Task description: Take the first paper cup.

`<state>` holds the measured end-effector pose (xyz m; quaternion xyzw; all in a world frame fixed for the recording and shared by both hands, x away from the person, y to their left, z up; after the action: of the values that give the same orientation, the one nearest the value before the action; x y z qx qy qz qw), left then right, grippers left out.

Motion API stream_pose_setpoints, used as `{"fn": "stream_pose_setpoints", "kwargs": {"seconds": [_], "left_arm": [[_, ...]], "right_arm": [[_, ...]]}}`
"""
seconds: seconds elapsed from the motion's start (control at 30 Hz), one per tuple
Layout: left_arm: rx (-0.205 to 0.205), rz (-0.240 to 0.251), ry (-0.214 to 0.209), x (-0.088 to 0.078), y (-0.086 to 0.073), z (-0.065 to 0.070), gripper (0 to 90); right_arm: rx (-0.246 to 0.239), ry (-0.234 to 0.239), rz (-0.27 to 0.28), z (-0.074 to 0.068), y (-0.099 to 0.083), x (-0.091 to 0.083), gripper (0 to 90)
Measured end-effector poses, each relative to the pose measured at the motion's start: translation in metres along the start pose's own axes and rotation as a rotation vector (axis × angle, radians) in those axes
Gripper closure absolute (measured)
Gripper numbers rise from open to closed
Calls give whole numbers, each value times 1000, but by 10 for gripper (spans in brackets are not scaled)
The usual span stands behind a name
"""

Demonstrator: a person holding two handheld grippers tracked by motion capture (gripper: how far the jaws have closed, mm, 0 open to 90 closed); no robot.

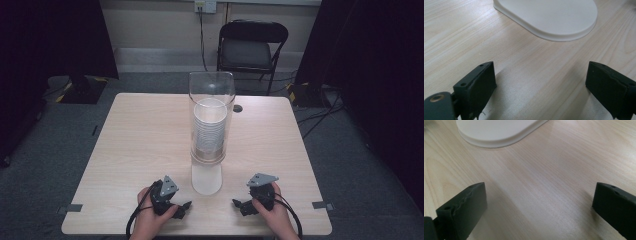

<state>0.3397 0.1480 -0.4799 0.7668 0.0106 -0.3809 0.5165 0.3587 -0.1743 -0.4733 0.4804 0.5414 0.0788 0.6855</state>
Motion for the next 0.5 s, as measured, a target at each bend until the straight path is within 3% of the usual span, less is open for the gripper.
{"fn": "stream_pose_setpoints", "kwargs": {"seconds": [0.5], "left_arm": [[-2,-5,9,0,0,1,85]], "right_arm": [[0,-1,1,0,0,0,0]]}}
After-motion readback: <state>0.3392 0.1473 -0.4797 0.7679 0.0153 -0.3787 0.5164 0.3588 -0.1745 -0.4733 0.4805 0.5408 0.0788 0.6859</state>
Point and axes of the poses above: each handheld gripper's, and its own axes: x roughly forward along the jaws, y roughly out of its top, z roughly to its right, the point moved 1 cm from there along x, roughly forward along the jaws, and after that the axes turned 12 degrees about y, right-handed, at the moved point
